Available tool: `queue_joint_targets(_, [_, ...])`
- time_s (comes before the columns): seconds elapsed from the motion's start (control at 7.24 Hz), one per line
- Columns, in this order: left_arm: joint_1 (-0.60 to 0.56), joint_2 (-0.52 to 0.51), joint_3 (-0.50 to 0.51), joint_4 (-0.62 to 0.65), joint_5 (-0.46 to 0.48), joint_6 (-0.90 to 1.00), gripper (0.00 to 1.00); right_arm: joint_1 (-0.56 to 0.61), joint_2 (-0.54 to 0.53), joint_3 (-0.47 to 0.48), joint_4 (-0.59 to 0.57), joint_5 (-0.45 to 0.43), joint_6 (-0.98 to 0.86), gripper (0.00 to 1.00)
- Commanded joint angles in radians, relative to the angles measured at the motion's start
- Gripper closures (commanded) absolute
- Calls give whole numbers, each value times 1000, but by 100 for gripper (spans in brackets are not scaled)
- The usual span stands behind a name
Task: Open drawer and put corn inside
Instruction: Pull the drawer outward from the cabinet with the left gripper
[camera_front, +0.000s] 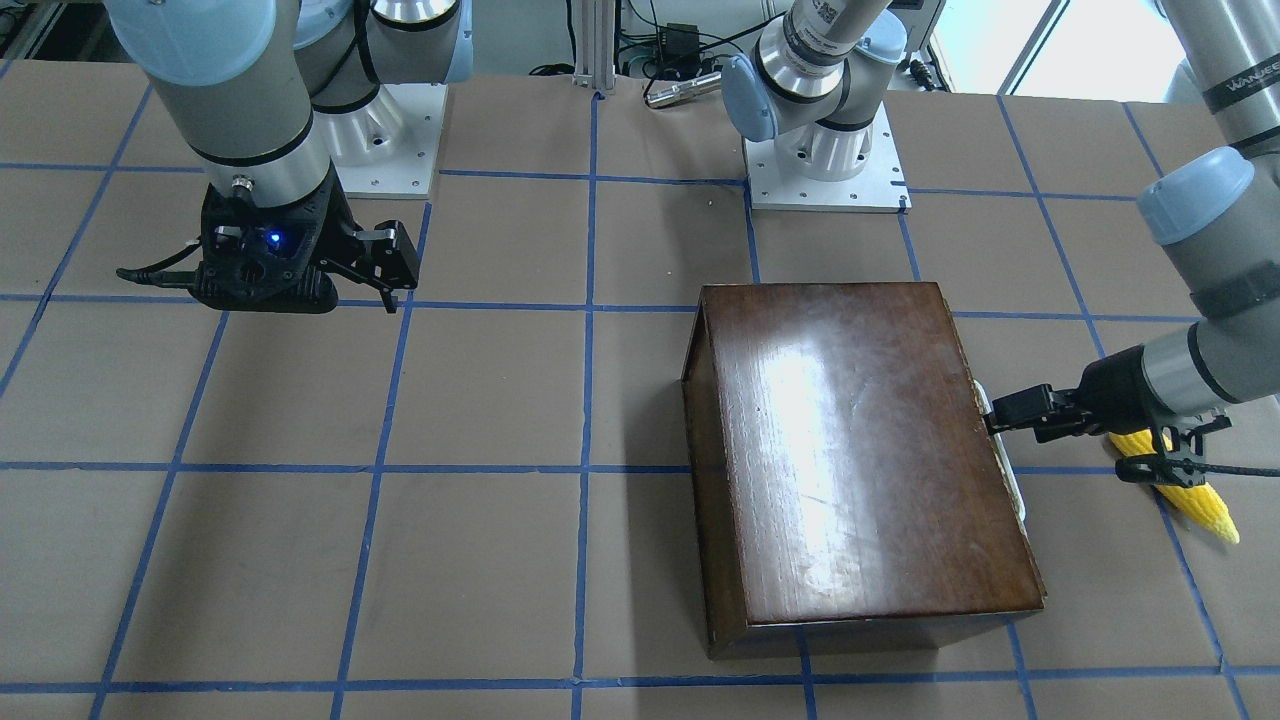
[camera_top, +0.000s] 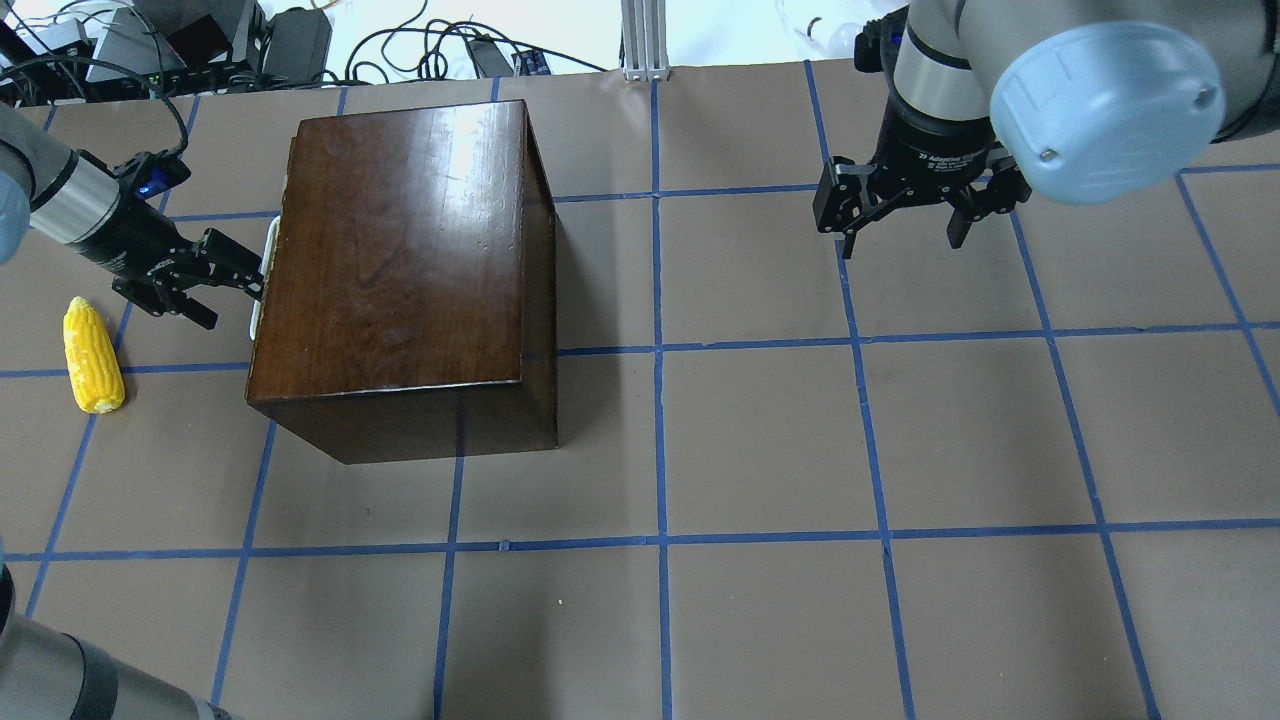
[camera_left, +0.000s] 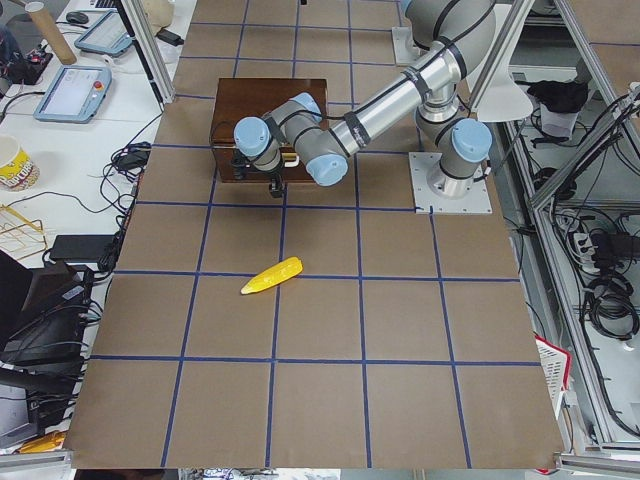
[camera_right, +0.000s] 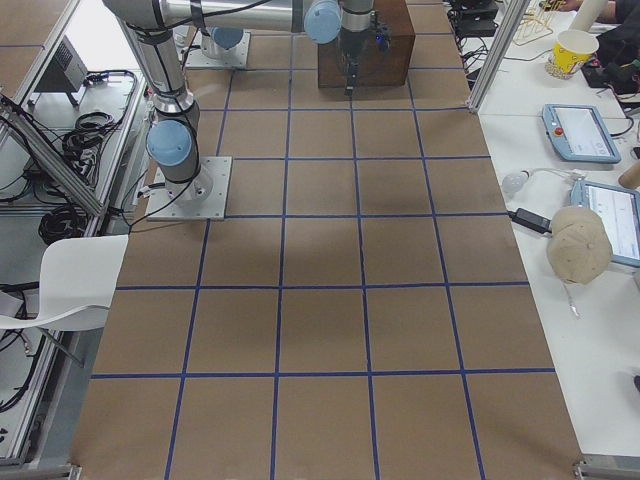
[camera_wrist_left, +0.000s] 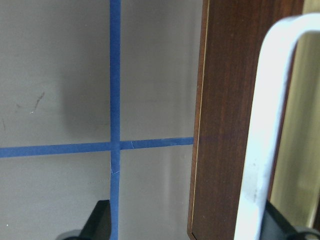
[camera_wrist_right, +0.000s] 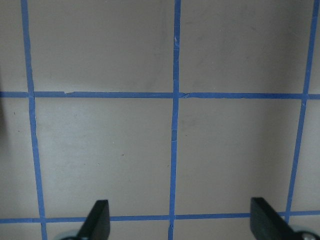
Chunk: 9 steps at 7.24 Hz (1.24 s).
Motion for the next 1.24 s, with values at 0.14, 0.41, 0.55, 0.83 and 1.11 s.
queue_joint_targets(0.14, [10, 0, 5, 7, 2, 3, 0, 0, 0, 0, -1, 0, 0, 0])
queue_joint_targets(0.41, [22, -2, 5, 8, 9, 3, 0, 0, -2, 0, -1, 0, 0, 0])
queue_joint_targets(0.55, [39, -3, 5, 8, 28, 5, 0, 0, 0, 0, -1, 0, 0, 0])
queue_joint_targets(0.83, [47, -5, 7, 13, 50, 5, 0, 0, 0, 0, 1, 0, 0, 0])
queue_joint_targets(1.11, [57, -5, 4, 27, 53, 8, 0, 0, 0, 0, 1, 0, 0, 0])
